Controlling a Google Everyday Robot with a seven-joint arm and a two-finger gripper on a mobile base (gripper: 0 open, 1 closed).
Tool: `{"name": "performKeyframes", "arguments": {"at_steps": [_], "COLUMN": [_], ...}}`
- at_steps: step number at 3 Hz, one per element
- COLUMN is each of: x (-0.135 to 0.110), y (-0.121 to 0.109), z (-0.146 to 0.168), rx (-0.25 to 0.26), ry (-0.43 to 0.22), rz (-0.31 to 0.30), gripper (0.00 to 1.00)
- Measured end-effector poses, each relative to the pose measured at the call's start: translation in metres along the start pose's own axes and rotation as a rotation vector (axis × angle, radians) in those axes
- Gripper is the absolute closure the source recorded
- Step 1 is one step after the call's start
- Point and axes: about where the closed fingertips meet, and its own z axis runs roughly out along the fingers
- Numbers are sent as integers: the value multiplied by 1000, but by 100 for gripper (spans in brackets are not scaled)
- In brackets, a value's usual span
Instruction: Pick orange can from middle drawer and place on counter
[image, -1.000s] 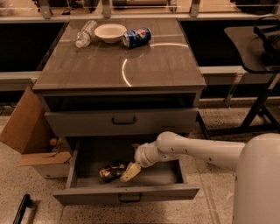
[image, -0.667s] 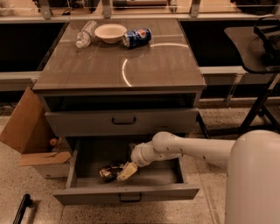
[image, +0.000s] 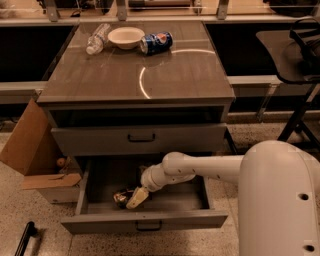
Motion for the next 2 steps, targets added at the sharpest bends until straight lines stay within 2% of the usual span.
{"name": "performKeyframes", "arguments": {"at_steps": [2], "x": [1], "y": [7], "z": [28], "rx": [22], "ry": [55], "rz": [-28], "gripper": [0]}}
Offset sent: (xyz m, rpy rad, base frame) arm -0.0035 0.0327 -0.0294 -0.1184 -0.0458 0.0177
